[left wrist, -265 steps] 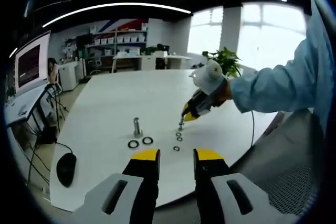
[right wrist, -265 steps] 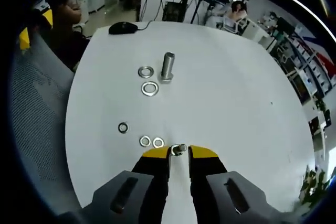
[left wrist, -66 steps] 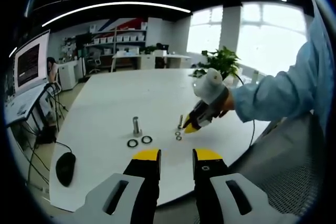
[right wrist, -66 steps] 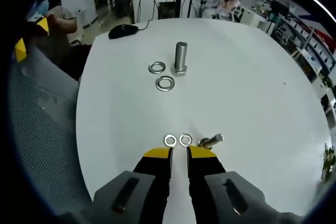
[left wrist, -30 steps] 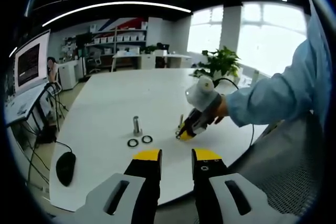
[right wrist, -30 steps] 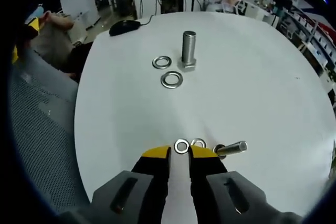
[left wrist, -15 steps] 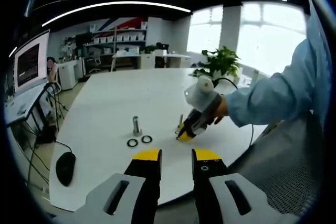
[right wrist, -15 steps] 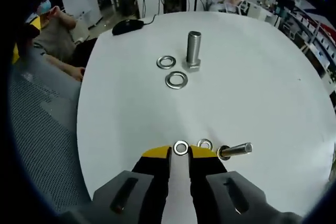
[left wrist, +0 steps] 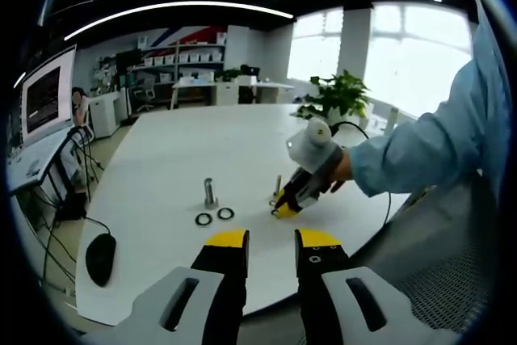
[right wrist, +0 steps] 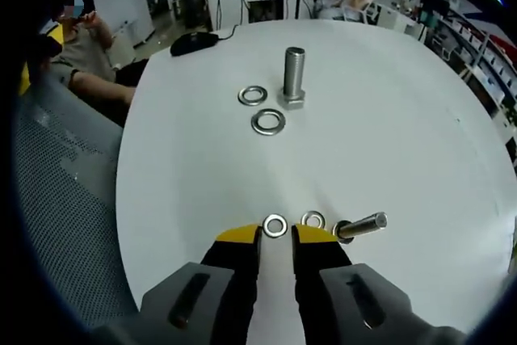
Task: Place the washer onto the threaded stud by aligning its center hole with the stud, sliding it down to the base, and recovering from edge contact or off-axis alignment until the washer reaches the visible bottom stop.
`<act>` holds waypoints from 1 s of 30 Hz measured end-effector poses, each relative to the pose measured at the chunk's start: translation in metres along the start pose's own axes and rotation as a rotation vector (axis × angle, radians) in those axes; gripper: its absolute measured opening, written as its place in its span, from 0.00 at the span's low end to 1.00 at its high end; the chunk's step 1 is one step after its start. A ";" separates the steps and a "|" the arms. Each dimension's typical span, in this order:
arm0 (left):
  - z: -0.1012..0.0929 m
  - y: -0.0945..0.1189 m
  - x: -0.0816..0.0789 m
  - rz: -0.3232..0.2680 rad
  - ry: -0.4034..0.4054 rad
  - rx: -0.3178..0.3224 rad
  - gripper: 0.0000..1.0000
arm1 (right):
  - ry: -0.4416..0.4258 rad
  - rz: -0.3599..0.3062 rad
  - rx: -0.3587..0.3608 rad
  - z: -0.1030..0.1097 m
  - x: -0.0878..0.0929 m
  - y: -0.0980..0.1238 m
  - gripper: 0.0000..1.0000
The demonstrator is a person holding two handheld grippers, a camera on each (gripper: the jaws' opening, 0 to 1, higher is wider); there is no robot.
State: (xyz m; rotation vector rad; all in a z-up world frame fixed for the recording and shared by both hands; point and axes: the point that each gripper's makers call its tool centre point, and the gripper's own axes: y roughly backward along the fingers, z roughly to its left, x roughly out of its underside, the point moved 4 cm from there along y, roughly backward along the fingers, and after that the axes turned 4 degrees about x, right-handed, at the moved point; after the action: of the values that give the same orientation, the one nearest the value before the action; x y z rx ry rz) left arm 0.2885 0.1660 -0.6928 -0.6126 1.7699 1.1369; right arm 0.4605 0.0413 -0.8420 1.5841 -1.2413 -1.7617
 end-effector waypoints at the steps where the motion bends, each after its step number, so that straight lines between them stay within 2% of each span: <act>1: 0.000 0.000 0.000 0.001 0.000 0.000 0.20 | -0.001 0.000 0.001 0.000 0.000 0.000 0.15; 10: 0.000 0.000 0.000 0.001 0.002 -0.002 0.20 | 0.026 -0.012 0.017 0.002 -0.002 0.002 0.14; 20: 0.000 0.000 0.000 0.001 0.000 -0.001 0.20 | 0.000 -0.078 0.073 -0.015 -0.017 0.026 0.14; 30: 0.000 0.000 0.000 0.000 -0.001 -0.002 0.20 | -0.006 -0.119 0.135 -0.026 -0.024 0.048 0.14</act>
State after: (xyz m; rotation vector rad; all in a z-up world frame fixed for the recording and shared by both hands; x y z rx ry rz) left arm 0.2884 0.1661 -0.6926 -0.6130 1.7682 1.1389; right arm 0.4802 0.0292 -0.7872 1.7631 -1.3173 -1.7888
